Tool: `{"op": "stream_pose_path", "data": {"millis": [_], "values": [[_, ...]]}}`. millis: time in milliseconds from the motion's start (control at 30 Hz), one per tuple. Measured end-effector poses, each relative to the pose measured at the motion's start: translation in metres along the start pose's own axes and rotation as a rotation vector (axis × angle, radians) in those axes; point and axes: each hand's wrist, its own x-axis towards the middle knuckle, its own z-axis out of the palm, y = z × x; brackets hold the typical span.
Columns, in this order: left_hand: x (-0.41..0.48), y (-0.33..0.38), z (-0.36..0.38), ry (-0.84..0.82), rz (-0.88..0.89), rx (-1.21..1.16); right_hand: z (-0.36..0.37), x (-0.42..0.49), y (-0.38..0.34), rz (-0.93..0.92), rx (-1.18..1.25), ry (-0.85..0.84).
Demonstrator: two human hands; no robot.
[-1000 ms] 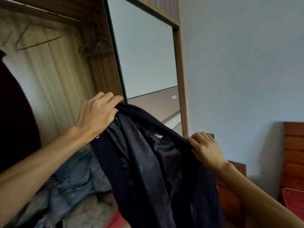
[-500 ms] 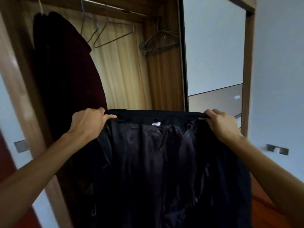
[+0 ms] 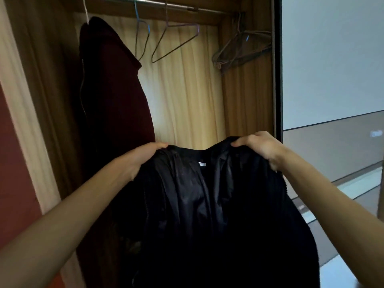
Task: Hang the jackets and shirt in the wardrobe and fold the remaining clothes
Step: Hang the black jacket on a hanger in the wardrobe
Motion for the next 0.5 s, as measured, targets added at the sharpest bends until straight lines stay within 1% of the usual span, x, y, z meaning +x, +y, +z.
{"op": "stream_pose_path", "data": {"millis": [133, 200, 300, 400, 500], "values": [[0.014, 0.031, 0.028, -0.014, -0.007, -0.059, 0.022, 0.025, -0.036, -0.057, 0.115, -0.122], [0.021, 0.051, 0.039, 0.006, 0.006, -0.103, 0.033, 0.038, -0.053, -0.109, 0.165, -0.176], [0.026, 0.079, 0.054, 0.053, 0.104, -0.171, 0.046, 0.055, -0.076, -0.212, 0.261, -0.266], [0.024, 0.096, 0.058, 0.081, 0.176, -0.203, 0.057, 0.069, -0.091, -0.298, 0.307, -0.351], [0.018, 0.103, 0.053, 0.092, 0.23, -0.117, 0.065, 0.089, -0.099, -0.314, 0.36, -0.435]]}}
